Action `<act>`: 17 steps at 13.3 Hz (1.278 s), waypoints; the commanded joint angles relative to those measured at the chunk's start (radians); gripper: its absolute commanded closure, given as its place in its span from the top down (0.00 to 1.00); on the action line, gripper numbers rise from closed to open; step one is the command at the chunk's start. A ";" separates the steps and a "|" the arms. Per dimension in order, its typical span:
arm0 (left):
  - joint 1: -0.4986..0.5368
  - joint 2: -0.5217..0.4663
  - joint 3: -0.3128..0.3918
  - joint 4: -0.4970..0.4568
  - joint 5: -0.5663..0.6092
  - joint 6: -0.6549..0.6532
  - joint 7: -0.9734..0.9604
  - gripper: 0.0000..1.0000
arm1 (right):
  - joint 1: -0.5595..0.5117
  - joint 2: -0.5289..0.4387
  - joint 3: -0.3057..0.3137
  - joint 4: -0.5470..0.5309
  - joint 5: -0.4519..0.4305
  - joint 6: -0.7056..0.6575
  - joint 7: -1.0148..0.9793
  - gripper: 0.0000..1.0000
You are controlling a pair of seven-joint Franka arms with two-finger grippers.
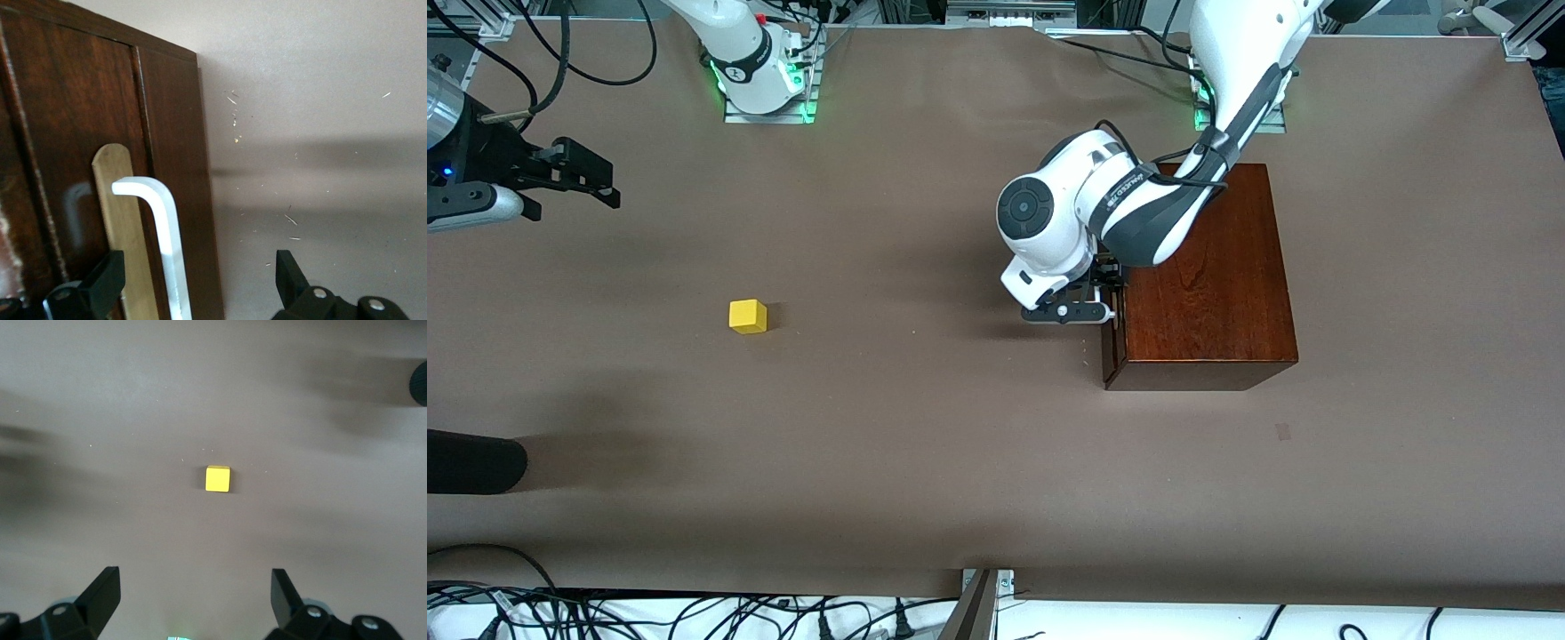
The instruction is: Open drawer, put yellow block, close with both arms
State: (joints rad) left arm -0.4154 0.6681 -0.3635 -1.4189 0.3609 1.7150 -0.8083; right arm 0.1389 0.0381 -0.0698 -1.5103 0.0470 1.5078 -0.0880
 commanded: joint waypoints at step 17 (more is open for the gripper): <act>-0.071 0.059 -0.006 0.002 0.010 0.187 -0.092 1.00 | 0.002 0.006 -0.007 0.024 0.016 -0.015 -0.001 1.00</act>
State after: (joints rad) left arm -0.4707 0.7184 -0.3652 -1.4216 0.3758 1.8227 -0.8854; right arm 0.1394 0.0381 -0.0708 -1.5085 0.0470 1.5066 -0.0883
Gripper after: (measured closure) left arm 0.000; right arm 0.000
